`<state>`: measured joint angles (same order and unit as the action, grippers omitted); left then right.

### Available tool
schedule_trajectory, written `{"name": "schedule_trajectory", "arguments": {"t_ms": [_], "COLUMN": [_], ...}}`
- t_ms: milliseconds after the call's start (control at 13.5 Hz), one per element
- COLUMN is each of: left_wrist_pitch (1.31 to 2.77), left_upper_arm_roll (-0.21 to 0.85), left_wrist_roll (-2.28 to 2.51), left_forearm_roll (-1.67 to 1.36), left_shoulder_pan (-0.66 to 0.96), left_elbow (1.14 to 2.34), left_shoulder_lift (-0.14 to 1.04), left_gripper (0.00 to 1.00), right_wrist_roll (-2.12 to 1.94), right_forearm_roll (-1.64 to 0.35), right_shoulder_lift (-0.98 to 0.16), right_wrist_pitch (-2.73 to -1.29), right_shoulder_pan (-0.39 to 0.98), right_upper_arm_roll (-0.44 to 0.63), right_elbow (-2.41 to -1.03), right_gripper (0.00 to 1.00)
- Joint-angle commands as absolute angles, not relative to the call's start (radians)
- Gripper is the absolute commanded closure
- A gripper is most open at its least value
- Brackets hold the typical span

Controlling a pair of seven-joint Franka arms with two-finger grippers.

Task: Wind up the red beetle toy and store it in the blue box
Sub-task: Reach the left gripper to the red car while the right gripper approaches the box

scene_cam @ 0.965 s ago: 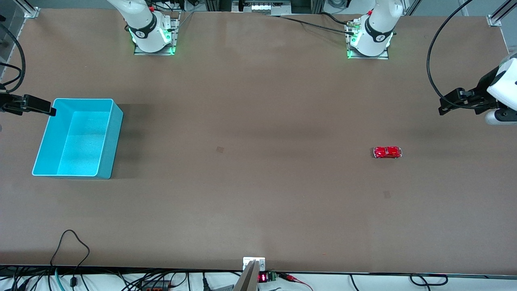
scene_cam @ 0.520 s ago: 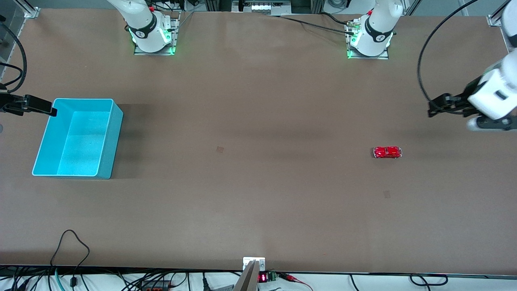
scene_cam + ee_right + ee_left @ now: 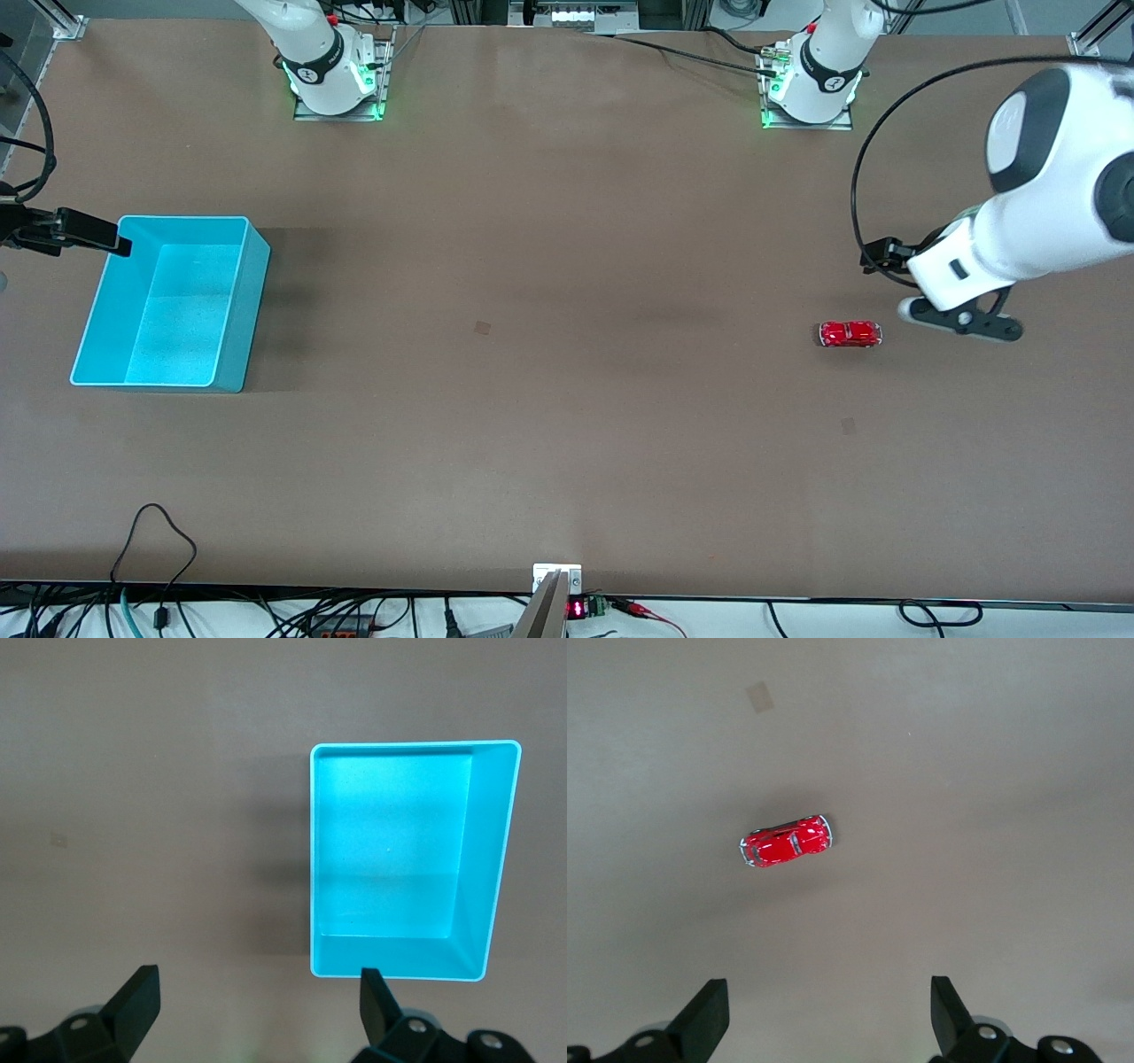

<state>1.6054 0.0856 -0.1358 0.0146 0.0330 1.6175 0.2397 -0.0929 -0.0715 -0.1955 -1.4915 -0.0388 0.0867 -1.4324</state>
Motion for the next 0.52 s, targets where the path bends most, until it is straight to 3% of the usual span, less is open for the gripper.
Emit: {"name": "schedule_trajectory", "arguments": {"t_ms": [0,446], "left_wrist_pitch": [1.597,1.788], "left_upper_arm_roll": [0.12,0.121], "left_wrist_roll": [-0.237,-0.585], "left_forearm_roll": [0.011,0.067], "left_shoulder_pan": [0.025,0.014], "left_elbow": [1.633,1.818], "left_shoulder_lift": [0.244,0.245], "left_gripper": [0.0,0.0], "right_wrist_roll": [-0.104,-0.104], "right_forearm_roll": [-0.089,-0.083], "right_shoulder_lift": [-0.218,-0.255], "right_wrist_pitch": [-1.491,-1.496], "right_shoulder_pan": [-0.051,-0.052], "right_upper_arm_roll": [0.084,0.086], "right_elbow": [-1.419,-1.42], "right_gripper": [0.0,0.0]}}
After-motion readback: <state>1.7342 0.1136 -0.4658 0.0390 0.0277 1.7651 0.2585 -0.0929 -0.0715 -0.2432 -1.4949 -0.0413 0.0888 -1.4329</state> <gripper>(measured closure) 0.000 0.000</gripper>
